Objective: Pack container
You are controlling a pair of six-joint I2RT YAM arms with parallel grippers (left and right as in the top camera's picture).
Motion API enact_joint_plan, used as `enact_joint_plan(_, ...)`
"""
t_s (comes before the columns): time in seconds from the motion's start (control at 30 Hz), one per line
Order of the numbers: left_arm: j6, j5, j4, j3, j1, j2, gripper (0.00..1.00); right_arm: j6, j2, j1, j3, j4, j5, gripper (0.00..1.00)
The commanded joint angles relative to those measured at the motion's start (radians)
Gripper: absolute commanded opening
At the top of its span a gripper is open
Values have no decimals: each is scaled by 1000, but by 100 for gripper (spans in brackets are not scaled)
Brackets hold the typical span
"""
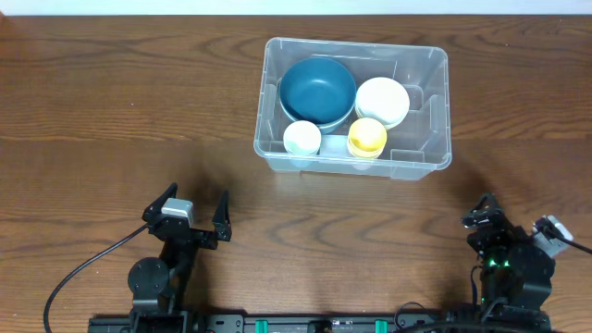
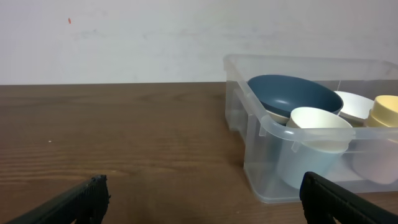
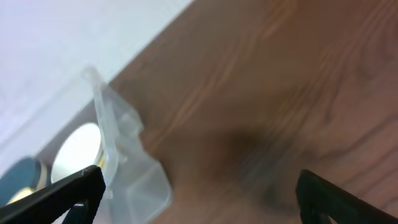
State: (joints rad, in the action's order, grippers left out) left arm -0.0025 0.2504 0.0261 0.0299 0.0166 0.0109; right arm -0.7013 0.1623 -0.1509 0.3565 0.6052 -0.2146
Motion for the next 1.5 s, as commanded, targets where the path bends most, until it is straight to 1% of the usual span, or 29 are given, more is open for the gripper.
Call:
enact_joint_plan(0.0, 6, -4, 21, -26, -5, -7, 98, -8, -38, 8, 0, -50, -103, 99)
enact_joint_plan(0.2, 6, -4, 21, -26, -5, -7, 98, 6, -97, 8, 0, -185, -177, 99)
enact_joint_plan(0.27, 6, -4, 21, -26, -5, -7, 98, 68, -116, 8, 0, -225, -174, 99)
enact_joint_plan(0.47, 6, -4, 21, -26, -5, -7, 98, 330, -157, 8, 0, -316, -118, 99)
enact_joint_plan(0.6, 6, -4, 21, -26, -5, -7, 98, 441, -157, 8, -1, -363, -32, 99)
enact_joint_plan(0.73, 6, -4, 21, -26, -5, -7, 98, 456, -157, 8, -14, -452, 11, 99)
enact_joint_plan(0.9, 6, -4, 21, -26, -5, -7, 98, 456, -157, 8, -48, -608, 79, 99)
enact_joint_plan(1.1, 6, -4, 20, -26, -5, -7, 98, 456, -157, 14, -154, -810, 190, 99)
enact_joint_plan(1.47, 6, -4, 21, -26, -5, -7, 98, 456, -157, 80, -310, -940, 189, 99)
